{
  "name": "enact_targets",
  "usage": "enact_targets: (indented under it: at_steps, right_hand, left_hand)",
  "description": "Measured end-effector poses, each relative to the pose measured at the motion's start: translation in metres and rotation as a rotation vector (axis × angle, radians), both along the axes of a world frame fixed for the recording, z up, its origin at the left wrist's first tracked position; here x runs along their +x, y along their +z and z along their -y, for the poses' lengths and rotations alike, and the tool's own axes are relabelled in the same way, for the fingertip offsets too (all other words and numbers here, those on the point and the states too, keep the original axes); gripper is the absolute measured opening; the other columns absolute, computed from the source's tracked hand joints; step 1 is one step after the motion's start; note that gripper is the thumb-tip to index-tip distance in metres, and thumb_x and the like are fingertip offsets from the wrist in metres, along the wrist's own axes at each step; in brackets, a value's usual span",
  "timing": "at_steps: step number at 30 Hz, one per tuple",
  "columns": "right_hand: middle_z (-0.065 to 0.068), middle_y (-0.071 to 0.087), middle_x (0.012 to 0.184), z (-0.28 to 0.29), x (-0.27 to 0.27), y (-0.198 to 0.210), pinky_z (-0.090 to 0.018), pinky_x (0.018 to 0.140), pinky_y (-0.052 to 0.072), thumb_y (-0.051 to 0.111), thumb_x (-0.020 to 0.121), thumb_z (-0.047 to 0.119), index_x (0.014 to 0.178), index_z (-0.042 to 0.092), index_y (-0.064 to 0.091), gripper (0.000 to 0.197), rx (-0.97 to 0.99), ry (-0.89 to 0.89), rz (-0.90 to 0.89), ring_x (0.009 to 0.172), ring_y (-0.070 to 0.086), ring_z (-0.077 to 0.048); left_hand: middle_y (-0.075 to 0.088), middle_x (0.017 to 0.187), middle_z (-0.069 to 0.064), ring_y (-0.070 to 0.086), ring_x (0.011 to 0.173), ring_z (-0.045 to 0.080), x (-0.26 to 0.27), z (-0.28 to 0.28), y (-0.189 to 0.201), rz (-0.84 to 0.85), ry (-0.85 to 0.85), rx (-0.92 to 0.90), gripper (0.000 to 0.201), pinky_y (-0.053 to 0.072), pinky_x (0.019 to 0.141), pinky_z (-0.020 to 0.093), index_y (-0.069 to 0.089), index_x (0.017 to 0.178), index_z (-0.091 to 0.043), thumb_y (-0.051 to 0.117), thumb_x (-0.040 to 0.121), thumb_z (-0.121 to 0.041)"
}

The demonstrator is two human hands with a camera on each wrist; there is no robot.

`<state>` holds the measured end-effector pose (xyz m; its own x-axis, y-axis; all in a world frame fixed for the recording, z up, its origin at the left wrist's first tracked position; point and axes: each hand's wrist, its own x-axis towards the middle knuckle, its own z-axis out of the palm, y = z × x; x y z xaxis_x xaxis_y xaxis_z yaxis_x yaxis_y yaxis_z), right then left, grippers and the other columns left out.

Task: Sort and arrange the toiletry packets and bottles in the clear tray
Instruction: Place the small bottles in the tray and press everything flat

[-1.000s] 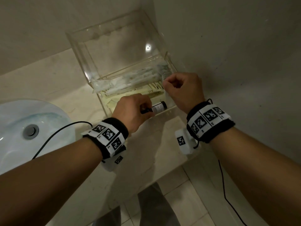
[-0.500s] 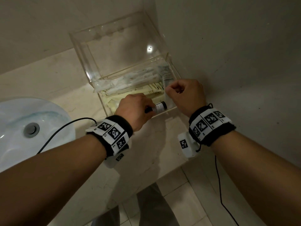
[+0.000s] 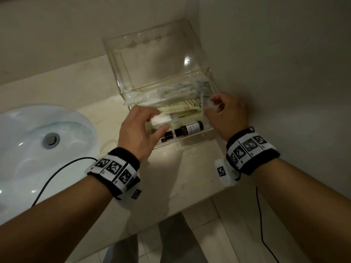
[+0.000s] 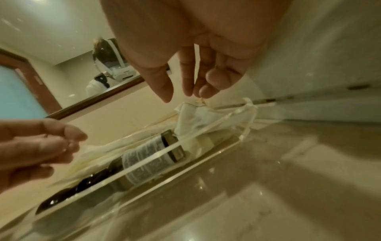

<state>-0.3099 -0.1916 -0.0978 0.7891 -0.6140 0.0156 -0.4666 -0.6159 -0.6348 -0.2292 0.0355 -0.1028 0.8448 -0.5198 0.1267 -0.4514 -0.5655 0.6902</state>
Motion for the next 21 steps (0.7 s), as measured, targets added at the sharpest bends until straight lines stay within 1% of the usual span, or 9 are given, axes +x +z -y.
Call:
enact_targets:
  at_steps: [1,3,5,7,9,12,15,17,21]
  right_hand:
    - [-0.004,0.063,0.105,-0.001,0.003,0.000,-0.038,0.083,0.052,0.070,0.083,0.032,0.109,0.015,0.066,0.032,-0.048,0.036,0.034,0.091,0.058,-0.018]
    - [-0.007,0.056,0.125,-0.004,0.009,0.000,-0.043,0.097,0.046,0.066,0.084,0.039,0.123,0.014,0.059,0.047,-0.149,0.135,0.046,0.113,0.052,-0.024]
    - [-0.007,0.040,0.150,-0.008,0.017,0.000,-0.049,0.111,0.034,0.056,0.085,0.054,0.140,0.018,0.046,0.066,-0.271,0.258,-0.014,0.139,0.032,-0.029]
    - [-0.003,0.014,0.163,-0.012,0.024,-0.001,-0.058,0.114,0.022,0.042,0.085,0.069,0.151,0.027,0.028,0.079,-0.348,0.362,-0.126,0.150,0.005,-0.029]
    - [0.002,-0.003,0.165,-0.013,0.033,-0.006,-0.059,0.115,0.012,0.028,0.085,0.077,0.155,0.035,0.010,0.083,-0.399,0.444,-0.283,0.150,-0.012,-0.027]
    - [0.002,-0.011,0.165,-0.011,0.043,-0.020,-0.055,0.120,0.002,0.019,0.085,0.080,0.155,0.039,-0.002,0.084,-0.457,0.527,-0.402,0.149,-0.018,-0.029]
    - [0.002,-0.013,0.164,-0.010,0.047,-0.031,-0.052,0.120,-0.003,0.014,0.082,0.081,0.155,0.038,-0.004,0.086,-0.439,0.563,-0.442,0.148,-0.020,-0.029]
    - [0.003,-0.012,0.164,-0.011,0.047,-0.035,-0.051,0.120,-0.007,0.011,0.082,0.081,0.155,0.037,-0.004,0.087,-0.455,0.574,-0.450,0.148,-0.021,-0.030]
    - [0.004,-0.010,0.164,-0.013,0.046,-0.040,-0.051,0.119,-0.007,0.013,0.083,0.080,0.156,0.036,-0.004,0.087,-0.466,0.568,-0.427,0.148,-0.020,-0.031]
  left_hand:
    - [0.057,0.113,-0.001,0.053,0.101,0.013,0.001,0.000,0.001,0.008,0.031,-0.003,0.040,0.043,0.088,0.024,0.066,0.115,-0.018,0.077,0.082,-0.038]
    - [0.052,0.129,0.003,0.045,0.121,0.020,0.002,0.004,0.003,0.055,0.055,0.054,0.049,0.038,0.102,0.034,0.060,0.127,-0.020,0.067,0.086,-0.047]
    - [0.043,0.146,0.005,0.033,0.137,0.027,0.004,0.014,0.006,0.138,0.019,0.175,0.063,0.031,0.112,0.046,0.052,0.138,-0.022,0.054,0.088,-0.060]
    - [0.027,0.158,0.007,0.013,0.148,0.031,0.007,0.026,0.006,0.153,-0.045,0.352,0.077,0.019,0.118,0.052,0.038,0.149,-0.027,0.039,0.087,-0.073]
    - [0.010,0.164,0.005,-0.004,0.150,0.032,0.012,0.033,0.002,0.135,-0.090,0.520,0.087,0.006,0.120,0.054,0.021,0.155,-0.034,0.026,0.084,-0.083]
    - [-0.001,0.165,0.003,-0.013,0.149,0.033,0.019,0.035,-0.011,0.083,-0.111,0.652,0.096,-0.004,0.119,0.054,0.007,0.155,-0.040,0.016,0.075,-0.092]
    - [-0.005,0.165,0.003,-0.014,0.149,0.035,0.023,0.035,-0.019,0.086,-0.147,0.736,0.106,-0.004,0.119,0.055,0.000,0.156,-0.040,0.009,0.067,-0.097]
    - [-0.006,0.165,0.005,-0.011,0.149,0.037,0.025,0.036,-0.020,0.097,-0.161,0.757,0.110,-0.003,0.118,0.057,-0.002,0.156,-0.038,0.004,0.064,-0.098]
    - [-0.006,0.165,0.007,-0.010,0.148,0.040,0.025,0.038,-0.022,0.119,-0.169,0.770,0.109,-0.001,0.118,0.059,-0.004,0.156,-0.036,0.002,0.066,-0.097]
